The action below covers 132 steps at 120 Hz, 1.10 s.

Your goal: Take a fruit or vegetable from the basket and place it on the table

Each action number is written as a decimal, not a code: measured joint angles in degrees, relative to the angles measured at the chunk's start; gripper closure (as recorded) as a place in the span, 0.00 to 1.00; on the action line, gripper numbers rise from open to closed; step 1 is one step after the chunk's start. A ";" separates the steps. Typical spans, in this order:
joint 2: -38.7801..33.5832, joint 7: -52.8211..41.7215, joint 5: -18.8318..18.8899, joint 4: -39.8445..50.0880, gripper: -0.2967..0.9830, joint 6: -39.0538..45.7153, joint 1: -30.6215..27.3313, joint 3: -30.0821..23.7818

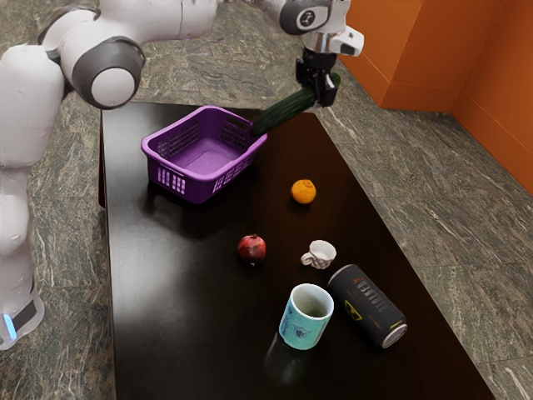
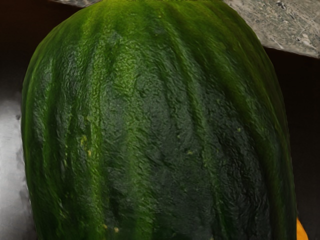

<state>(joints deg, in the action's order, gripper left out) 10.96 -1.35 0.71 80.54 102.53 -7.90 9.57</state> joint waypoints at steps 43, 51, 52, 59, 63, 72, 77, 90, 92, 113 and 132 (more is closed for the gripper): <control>47.77 -2.87 -10.25 -62.86 0.66 -19.95 -8.74 -0.84; 49.77 -3.36 -11.13 -64.49 0.66 -21.72 -9.64 -0.85; 49.96 -3.42 -11.21 -64.59 0.66 -21.90 -9.76 -0.85; 51.05 -3.80 -11.67 -65.07 0.65 -22.96 -10.48 -0.88; 51.47 -4.01 -11.90 -65.30 0.65 -23.44 -10.68 -0.88; 51.94 -4.43 -12.24 -65.49 0.65 -24.21 -10.83 -0.92; 51.94 -4.64 -12.36 -65.42 0.65 -24.52 -10.83 -0.92; 51.94 -5.16 -12.59 -65.33 0.57 -24.72 -10.84 -0.95; 51.94 -5.24 -12.63 -65.31 0.53 -24.68 -10.86 -0.99; 51.90 -6.00 -13.08 -64.72 0.32 -23.70 -11.34 -2.05; 51.89 -6.55 -13.47 -64.56 0.26 -22.80 -11.49 -2.32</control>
<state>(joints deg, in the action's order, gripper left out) 62.85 -7.90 -12.75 15.98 79.73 -19.38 7.24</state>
